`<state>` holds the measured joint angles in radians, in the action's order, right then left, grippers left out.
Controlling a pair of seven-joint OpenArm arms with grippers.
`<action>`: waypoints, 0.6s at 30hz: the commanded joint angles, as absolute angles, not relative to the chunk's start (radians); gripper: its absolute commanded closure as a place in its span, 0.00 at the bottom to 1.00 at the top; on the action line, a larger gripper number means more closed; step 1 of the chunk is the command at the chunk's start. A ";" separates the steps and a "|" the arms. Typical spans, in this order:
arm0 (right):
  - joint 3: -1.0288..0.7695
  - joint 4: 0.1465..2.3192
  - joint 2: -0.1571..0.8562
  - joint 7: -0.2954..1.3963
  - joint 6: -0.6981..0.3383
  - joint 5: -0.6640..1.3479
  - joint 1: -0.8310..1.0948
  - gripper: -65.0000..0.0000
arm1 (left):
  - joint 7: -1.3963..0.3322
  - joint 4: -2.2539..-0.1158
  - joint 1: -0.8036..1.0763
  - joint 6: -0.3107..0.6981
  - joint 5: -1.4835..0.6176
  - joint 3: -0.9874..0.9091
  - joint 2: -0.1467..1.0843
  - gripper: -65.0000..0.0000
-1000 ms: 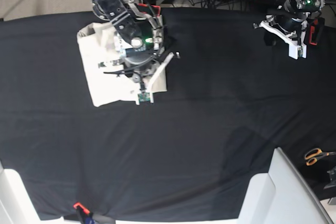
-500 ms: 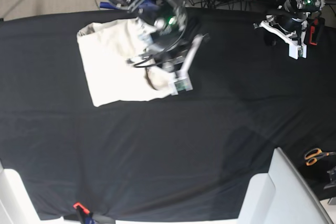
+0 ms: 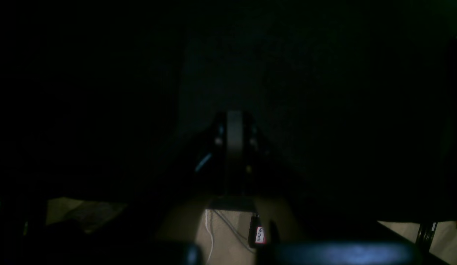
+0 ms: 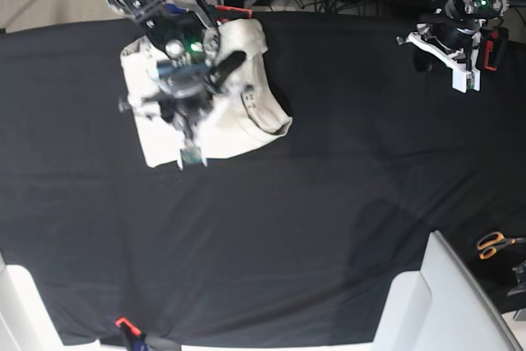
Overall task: Fold the T-shirt properly
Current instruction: 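Pinch and tug the folded fabric edge with the right gripper, then press and smooth the folded shirt with the right gripper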
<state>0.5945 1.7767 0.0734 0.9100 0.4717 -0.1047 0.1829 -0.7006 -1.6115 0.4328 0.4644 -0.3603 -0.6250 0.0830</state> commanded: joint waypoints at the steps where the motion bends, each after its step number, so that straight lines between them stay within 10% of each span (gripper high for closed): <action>1: 0.590 1.784 0.056 0.880 0.466 -0.101 0.203 1.00 | -0.687 -1.626 0.437 0.467 -0.369 -0.628 0.094 1.00; 18: 0.449 1.678 0.022 0.773 0.466 0.024 0.381 0.99 | -0.687 -1.626 0.437 0.467 -0.367 -0.630 0.101 1.00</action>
<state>0.4500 1.6611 0.0269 0.7918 0.4618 0.0383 0.3832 -0.7006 -1.6115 0.4328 0.4644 -0.3565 -0.6231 0.0891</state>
